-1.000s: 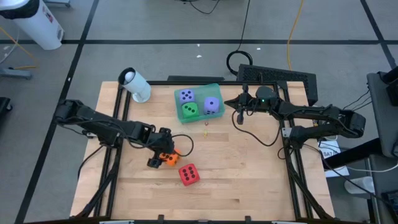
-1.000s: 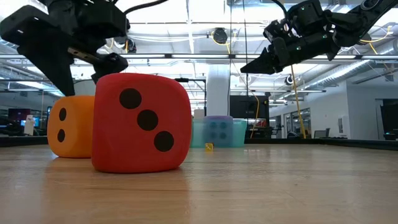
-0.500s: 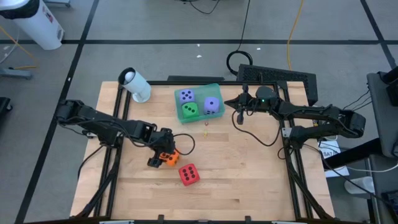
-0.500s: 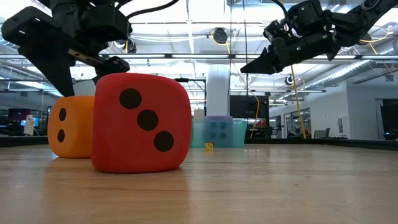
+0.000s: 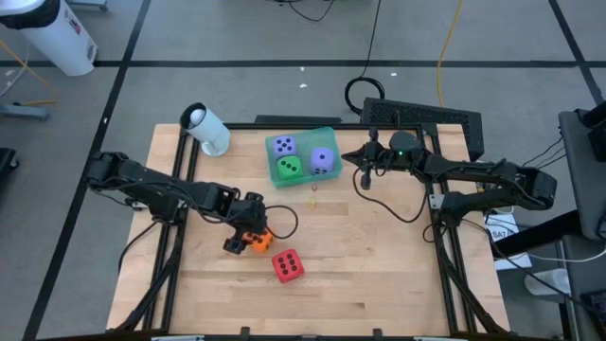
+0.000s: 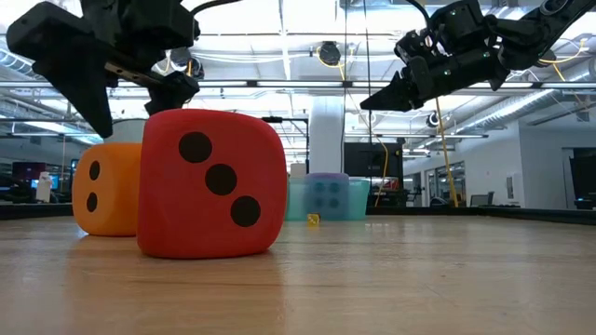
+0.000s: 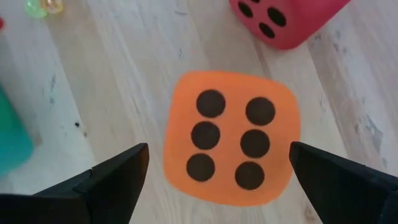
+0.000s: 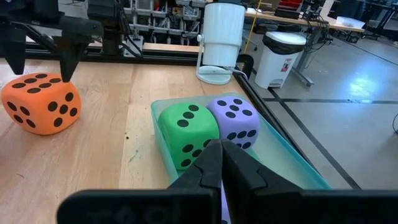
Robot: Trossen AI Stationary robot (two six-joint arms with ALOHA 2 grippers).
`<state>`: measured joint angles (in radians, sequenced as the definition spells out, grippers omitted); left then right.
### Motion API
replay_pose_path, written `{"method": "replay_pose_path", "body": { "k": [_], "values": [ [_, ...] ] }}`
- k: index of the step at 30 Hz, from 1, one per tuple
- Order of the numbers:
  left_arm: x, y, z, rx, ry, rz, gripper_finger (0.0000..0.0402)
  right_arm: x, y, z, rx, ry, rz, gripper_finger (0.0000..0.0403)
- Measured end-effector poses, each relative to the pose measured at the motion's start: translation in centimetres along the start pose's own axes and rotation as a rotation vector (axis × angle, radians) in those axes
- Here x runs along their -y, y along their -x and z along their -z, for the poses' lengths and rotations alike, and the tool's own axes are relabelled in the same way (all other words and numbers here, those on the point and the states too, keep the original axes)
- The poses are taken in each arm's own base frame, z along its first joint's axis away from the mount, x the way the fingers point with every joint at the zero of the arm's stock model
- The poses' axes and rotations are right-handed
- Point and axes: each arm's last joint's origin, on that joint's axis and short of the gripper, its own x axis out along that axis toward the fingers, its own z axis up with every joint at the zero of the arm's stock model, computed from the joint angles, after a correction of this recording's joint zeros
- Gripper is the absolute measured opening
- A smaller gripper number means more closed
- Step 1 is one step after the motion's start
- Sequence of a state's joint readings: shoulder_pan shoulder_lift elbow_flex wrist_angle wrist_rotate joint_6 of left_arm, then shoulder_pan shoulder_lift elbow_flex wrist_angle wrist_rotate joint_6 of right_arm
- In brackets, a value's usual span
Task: Pick & Place Dice
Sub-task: Put the large orange dice into the blue bin
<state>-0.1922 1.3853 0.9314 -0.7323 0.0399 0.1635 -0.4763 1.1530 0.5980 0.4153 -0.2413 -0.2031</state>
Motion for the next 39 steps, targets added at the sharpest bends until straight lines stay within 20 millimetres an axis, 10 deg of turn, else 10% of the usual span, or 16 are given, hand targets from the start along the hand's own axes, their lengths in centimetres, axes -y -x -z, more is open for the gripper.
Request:
{"method": "replay_pose_path", "body": {
  "k": [39],
  "values": [
    [-0.8,-3.9,-0.5,-0.095,-0.013,0.039,0.0400,0.0,0.0,0.0,-0.001,-0.001,-0.001,0.0000]
  ]
}}
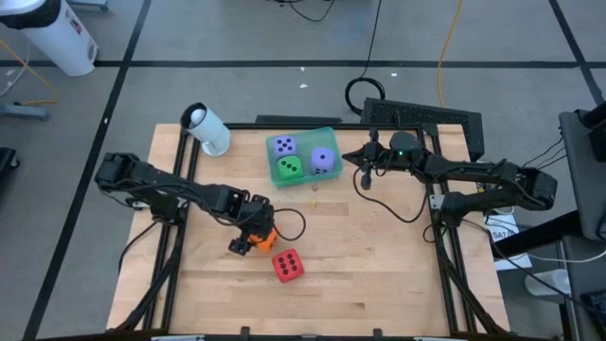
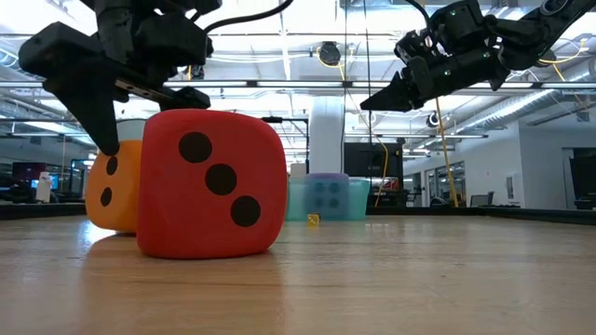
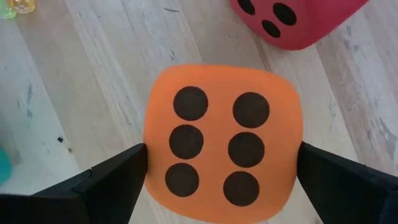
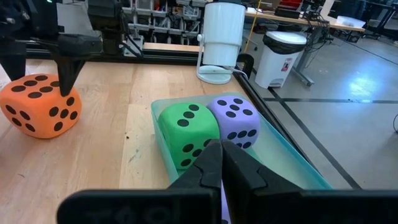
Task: Pick & Place Dice
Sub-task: Put the large orange dice into the blue bin
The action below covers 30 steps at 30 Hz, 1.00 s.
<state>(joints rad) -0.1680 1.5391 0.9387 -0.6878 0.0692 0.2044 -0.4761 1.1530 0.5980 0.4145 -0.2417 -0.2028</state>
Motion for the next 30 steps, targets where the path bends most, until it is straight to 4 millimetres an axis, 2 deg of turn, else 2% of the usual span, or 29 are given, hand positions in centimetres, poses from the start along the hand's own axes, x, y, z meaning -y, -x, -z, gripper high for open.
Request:
{"method": "replay_pose_path", "body": {
  "k": [10,20,24,30],
  "values": [
    [0.0,-0.2,0.0,0.005,0.037,-0.004,0.0400,0.0,0.0,0.0,0.000,0.000,0.000,0.0000],
    [-0.3,-2.0,-0.2,-0.017,0.046,0.027,0.0400,0.0,0.0,0.0,0.000,0.002,0.000,0.0000],
    [-0.3,-1.3,-0.1,0.006,0.026,0.022,0.0400,0.0,0.0,0.0,0.001,0.003,0.000,0.0000],
    [-0.4,1.0,0.3,0.061,-0.012,-0.058,0.0399,0.0,0.0,0.0,0.000,0.002,0.000,0.0000]
  ]
}}
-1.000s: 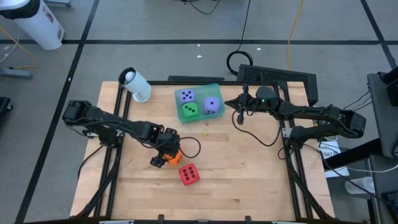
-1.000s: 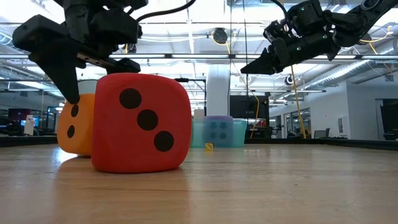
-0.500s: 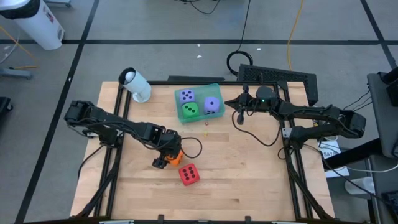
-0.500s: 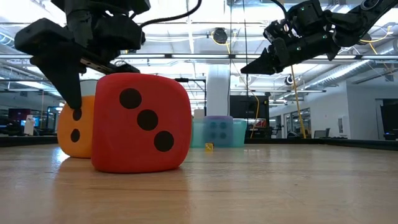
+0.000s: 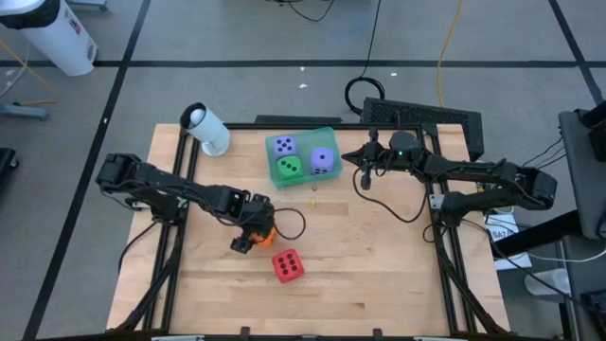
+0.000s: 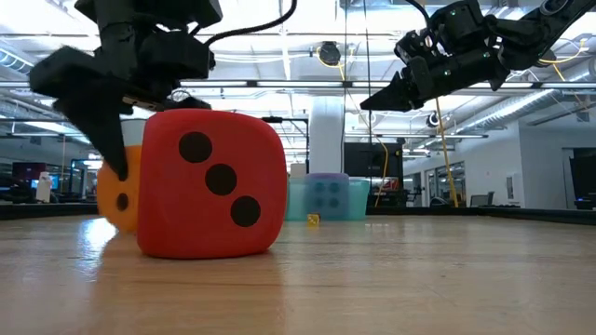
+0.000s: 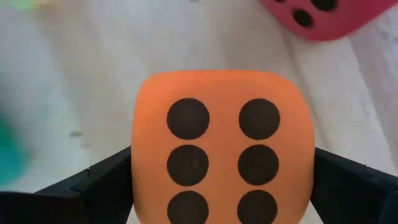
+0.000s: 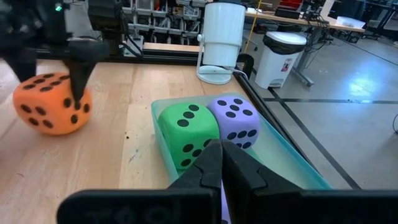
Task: Pick & Place Dice
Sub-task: Put the large orange dice into the blue bin
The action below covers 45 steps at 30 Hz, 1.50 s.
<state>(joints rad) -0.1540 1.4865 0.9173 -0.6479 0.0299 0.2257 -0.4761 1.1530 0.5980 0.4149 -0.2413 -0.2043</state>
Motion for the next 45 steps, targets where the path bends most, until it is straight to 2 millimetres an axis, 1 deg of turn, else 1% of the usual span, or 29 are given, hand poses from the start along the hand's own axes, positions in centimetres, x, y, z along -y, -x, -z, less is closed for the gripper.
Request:
{"method": "replay_pose_path", "body": {
  "k": [4,7,10,14,16,19,22,24,26,28,31,34,38,40,42,45],
  "values": [
    [-0.3,1.8,-0.4,0.051,-0.008,-0.112,0.0399,0.0,0.0,0.0,0.000,0.000,0.000,0.0000],
    [-0.6,2.8,-0.6,0.066,-0.054,-0.178,0.0399,0.0,0.0,0.0,0.000,0.000,0.000,0.0000],
    [-1.6,4.2,-1.5,0.097,-0.048,-0.287,0.0399,0.0,0.0,0.0,0.000,0.000,0.000,0.0000],
    [-4.2,6.9,-3.1,0.159,0.030,-0.511,0.0399,0.0,0.0,0.0,0.000,0.001,0.000,0.0000],
    [-5.6,8.5,-3.9,0.226,0.043,-0.565,0.0399,0.0,0.0,0.0,0.000,0.001,0.001,0.0000],
    [-8.2,10.8,-4.7,0.343,0.065,-0.594,0.0399,0.0,0.0,0.0,0.000,0.001,0.001,0.0000],
    [-11.7,12.6,-4.7,0.462,0.122,-0.661,0.0399,0.0,0.0,0.0,-0.001,0.001,0.001,0.0000],
    [-14.1,13.1,-3.9,0.510,0.169,-0.656,0.0399,0.0,0.0,0.1,-0.007,0.000,0.000,0.0000],
    [-16.5,13.0,-3.0,0.562,0.213,-0.619,0.0399,0.0,0.0,0.1,-0.013,0.012,-0.001,0.0000],
    [-18.6,12.3,-2.0,0.582,0.266,-0.577,0.0399,0.0,0.0,0.2,-0.015,0.023,-0.001,0.0000],
    [-21.4,10.4,-0.7,0.576,0.320,-0.524,0.0399,0.0,0.0,0.2,-0.019,0.030,0.000,0.0000],
    [-23.4,7.9,0.0,0.552,0.349,-0.510,0.0399,0.0,0.0,0.3,-0.025,0.040,-0.001,0.0000],
    [-25.2,4.6,0.9,0.481,0.357,-0.491,0.0399,0.0,0.0,0.3,-0.030,0.038,-0.002,0.0000],
    [-25.7,3.5,1.5,0.440,0.368,-0.483,0.0399,0.0,0.0,0.3,-0.033,0.036,-0.002,0.0000],
    [-26.2,2.9,2.0,0.420,0.388,-0.486,0.0399,0.0,0.0,0.3,-0.033,0.036,-0.002,0.0000],
    [-26.6,2.8,2.5,0.423,0.411,-0.470,0.0399,0.0,0.0,0.3,-0.032,0.037,-0.002,0.0000]
  ]
}}
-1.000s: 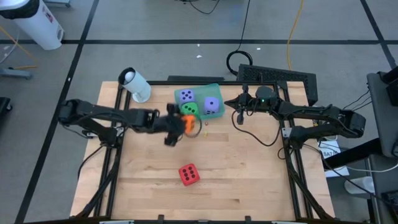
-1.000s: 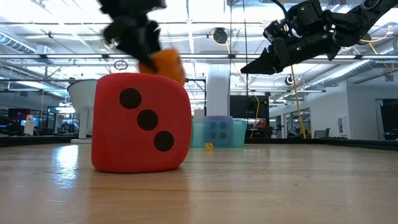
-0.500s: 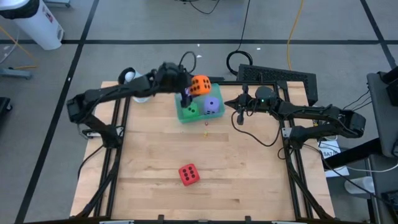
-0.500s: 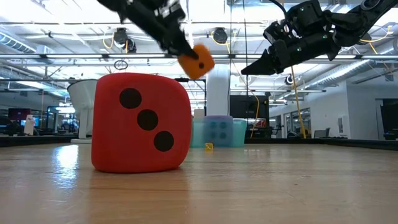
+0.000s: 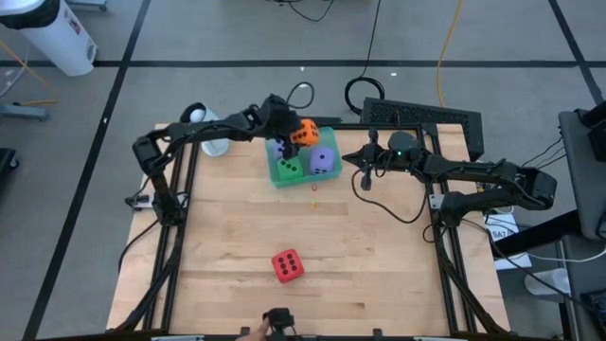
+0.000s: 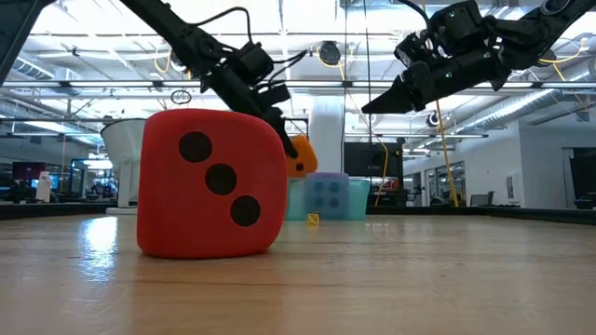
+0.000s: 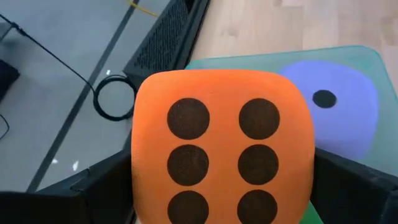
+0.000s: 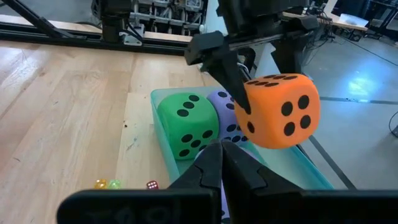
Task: Pick & Place Dice
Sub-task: Put the large orange dice into the blue bin
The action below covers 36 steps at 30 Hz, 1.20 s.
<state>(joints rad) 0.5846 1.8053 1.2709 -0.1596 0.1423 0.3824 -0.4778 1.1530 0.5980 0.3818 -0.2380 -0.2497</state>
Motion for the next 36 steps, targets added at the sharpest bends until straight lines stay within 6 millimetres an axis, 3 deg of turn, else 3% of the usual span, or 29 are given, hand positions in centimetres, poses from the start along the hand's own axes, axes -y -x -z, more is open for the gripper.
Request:
{"method": "replay_pose_path", "body": {
  "k": [11,14,26,32,36],
  "values": [
    [0.0,0.1,1.0,-0.079,0.023,0.065,0.0400,0.0,0.0,-0.1,0.013,0.003,0.004,0.0000],
    [0.2,0.0,0.9,-0.096,0.020,0.002,0.0400,0.0,0.0,-0.1,0.014,0.002,0.003,0.0000],
    [1.7,0.7,-2.1,-0.053,-0.020,0.052,0.0400,0.0,0.0,-0.2,0.017,0.003,0.004,0.0000],
    [1.1,0.5,-1.1,-0.159,-0.023,-0.031,0.0400,0.0,0.0,-0.2,0.017,0.003,0.004,0.0000],
    [1.2,-0.3,-0.5,-0.166,-0.037,0.033,0.0400,0.1,0.0,-0.2,0.022,0.005,0.005,0.0000]
  ]
}}
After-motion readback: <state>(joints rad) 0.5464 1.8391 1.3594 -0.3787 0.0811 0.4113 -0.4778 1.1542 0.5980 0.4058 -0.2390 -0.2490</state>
